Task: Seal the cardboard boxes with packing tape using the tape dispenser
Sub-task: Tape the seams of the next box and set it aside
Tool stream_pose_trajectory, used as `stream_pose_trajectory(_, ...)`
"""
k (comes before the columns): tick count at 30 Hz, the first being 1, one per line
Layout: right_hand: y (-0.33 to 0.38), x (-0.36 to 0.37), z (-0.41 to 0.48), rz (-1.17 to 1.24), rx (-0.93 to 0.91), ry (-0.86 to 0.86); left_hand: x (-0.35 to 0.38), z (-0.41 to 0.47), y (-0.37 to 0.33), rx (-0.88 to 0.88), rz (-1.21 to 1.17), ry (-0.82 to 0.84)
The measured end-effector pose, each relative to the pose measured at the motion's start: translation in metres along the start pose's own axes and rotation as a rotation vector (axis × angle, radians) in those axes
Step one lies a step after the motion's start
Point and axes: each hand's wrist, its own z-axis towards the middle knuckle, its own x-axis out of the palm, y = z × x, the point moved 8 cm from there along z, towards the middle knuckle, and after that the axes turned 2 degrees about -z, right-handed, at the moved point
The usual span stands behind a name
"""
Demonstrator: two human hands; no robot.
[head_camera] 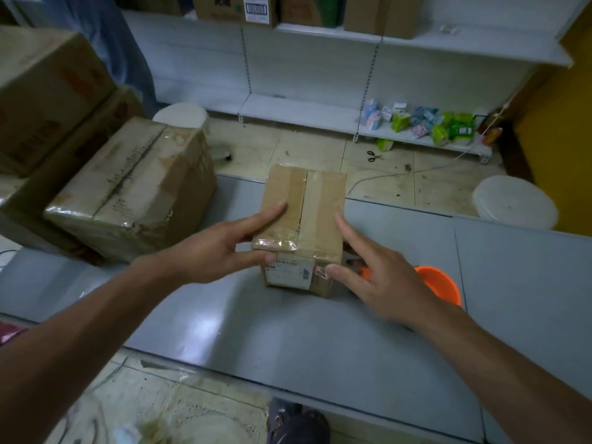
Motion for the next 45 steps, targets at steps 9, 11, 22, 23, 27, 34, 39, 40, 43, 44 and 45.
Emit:
stream_pose_trajectory(9, -0.011, 0.013, 0.003, 0.661, 0.072, 0.080, -0.005, 0.007, 0.007, -0.100, -0.349, 0.192)
stream_pose_trajectory(11, -0.007, 0.014, -0.001, 0.663, 0.071, 0.050, -0.002, -0.001, 0.009, -0.048, -0.349, 0.169)
stream_pose_trajectory(22, 0.009, 0.048, 0.009, 0.834, 0.290, -0.763, 0.055, -0.006, -0.002, -0.157, -0.817, -0.842)
stream_pose_trajectory(23, 0.010, 0.045, 0.010, 0.869, 0.289, -0.794, 0.051, -0.004, 0.000, -0.189, -0.829, -0.859)
stream_pose_trajectory(27, 0.010, 0.040, 0.012, 0.977, 0.299, -0.678, 0.044, -0.001, -0.004, -0.166, -0.891, -0.673)
stream_pose_trajectory(34, 0.019, 0.034, 0.013, 0.971, 0.251, -0.666, 0.049, -0.003, -0.018, -0.165, -0.880, -0.785)
stream_pose_trajectory(39, 0.029, 0.030, 0.010, 1.044, 0.391, -0.534, 0.041, -0.009, -0.011, -0.255, -0.881, -0.582)
stream_pose_trajectory(40, 0.037, 0.025, 0.012, 1.029, 0.401, -0.531, 0.034, -0.011, -0.012, -0.262, -0.867, -0.562)
stream_pose_trajectory(43, 0.075, -0.003, 0.030, 0.943, 0.307, -0.568, -0.010, -0.022, -0.024, -0.193, -0.838, -0.585)
stream_pose_trajectory(44, 0.092, -0.014, 0.038, 0.939, 0.256, -0.586, -0.029, -0.028, -0.031, -0.146, -0.844, -0.611)
stream_pose_trajectory(45, 0.113, -0.024, 0.047, 0.926, 0.197, -0.596, -0.050, -0.035, -0.038, -0.091, -0.848, -0.643)
